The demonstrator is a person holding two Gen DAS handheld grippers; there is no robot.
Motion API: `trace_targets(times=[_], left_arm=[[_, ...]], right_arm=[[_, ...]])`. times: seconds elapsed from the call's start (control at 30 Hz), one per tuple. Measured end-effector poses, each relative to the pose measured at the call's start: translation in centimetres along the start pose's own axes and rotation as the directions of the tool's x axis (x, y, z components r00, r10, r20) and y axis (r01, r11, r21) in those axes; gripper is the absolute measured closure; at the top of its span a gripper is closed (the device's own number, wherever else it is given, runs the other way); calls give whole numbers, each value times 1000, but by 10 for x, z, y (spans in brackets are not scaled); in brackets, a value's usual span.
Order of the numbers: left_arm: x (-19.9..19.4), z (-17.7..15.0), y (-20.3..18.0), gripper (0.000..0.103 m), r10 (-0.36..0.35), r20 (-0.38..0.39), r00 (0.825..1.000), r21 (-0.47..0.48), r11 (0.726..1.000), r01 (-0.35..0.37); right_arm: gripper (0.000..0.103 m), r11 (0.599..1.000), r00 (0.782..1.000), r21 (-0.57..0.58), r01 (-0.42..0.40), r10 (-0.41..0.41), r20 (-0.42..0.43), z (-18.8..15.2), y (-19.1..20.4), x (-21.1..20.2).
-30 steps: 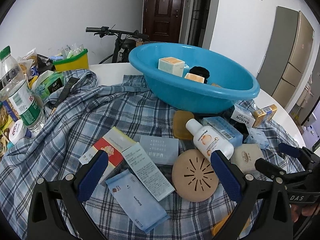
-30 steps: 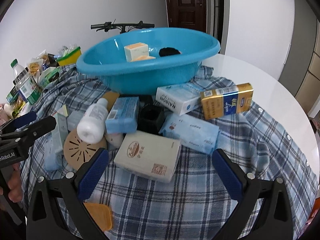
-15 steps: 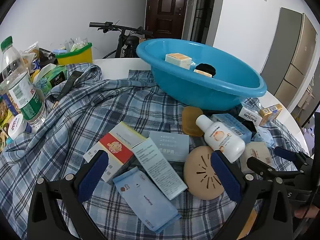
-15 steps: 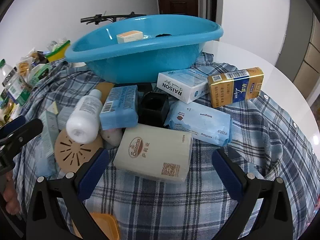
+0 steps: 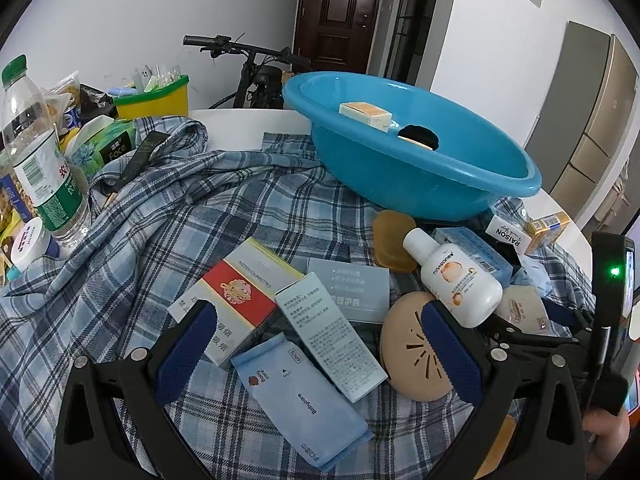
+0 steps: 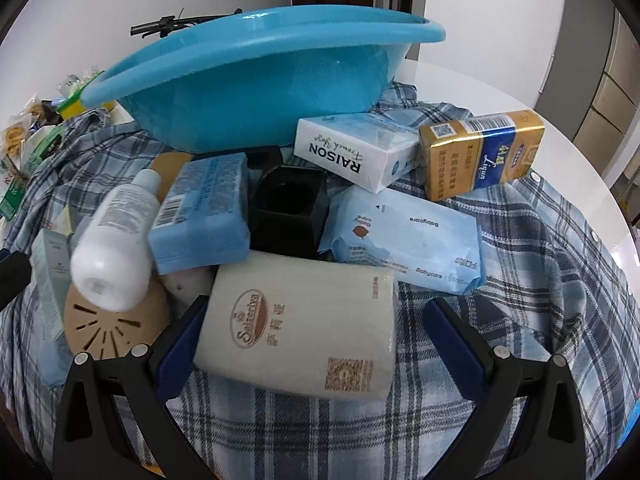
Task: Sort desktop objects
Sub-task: 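Lower the left tool to a slim pale-blue box while the right tool lowers to the white tissue pack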
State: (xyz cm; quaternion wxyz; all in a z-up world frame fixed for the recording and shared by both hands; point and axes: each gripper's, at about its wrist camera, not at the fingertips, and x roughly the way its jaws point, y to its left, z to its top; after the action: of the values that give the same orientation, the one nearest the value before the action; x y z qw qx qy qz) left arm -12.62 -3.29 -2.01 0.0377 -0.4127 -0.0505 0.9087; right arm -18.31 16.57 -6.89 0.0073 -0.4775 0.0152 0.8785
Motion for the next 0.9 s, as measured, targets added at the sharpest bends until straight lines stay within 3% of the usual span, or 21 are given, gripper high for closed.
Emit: trace_targets(times=[0.23,0.3,0.4,0.57,0.9], left_arm=[[4,-1,0,0,1,-11,1000,-2,1000,-1],[4,-1,0,0,1,-11,1000,-2,1000,-1],[4,-1,0,0,2,-12,1000,-1,1000,-2],[4,-2,0,0,3,-13,1000,2,1000,-3],[6,-4,1,0,24,-21,999,3,1000,-24]], right_arm=[[1,1000,1000,-5,-5,5,18,-1,-1,-1],[18,1000,1000,-20,-1,1,26,-2,1,-5],[25,999,999,-41,-14,15,32,-2,2,-10],[28,998,998,-18,-60,60,33,-5,-8,-18],[29,996,994,-82,-25,33,107,-14,-18,-44]])
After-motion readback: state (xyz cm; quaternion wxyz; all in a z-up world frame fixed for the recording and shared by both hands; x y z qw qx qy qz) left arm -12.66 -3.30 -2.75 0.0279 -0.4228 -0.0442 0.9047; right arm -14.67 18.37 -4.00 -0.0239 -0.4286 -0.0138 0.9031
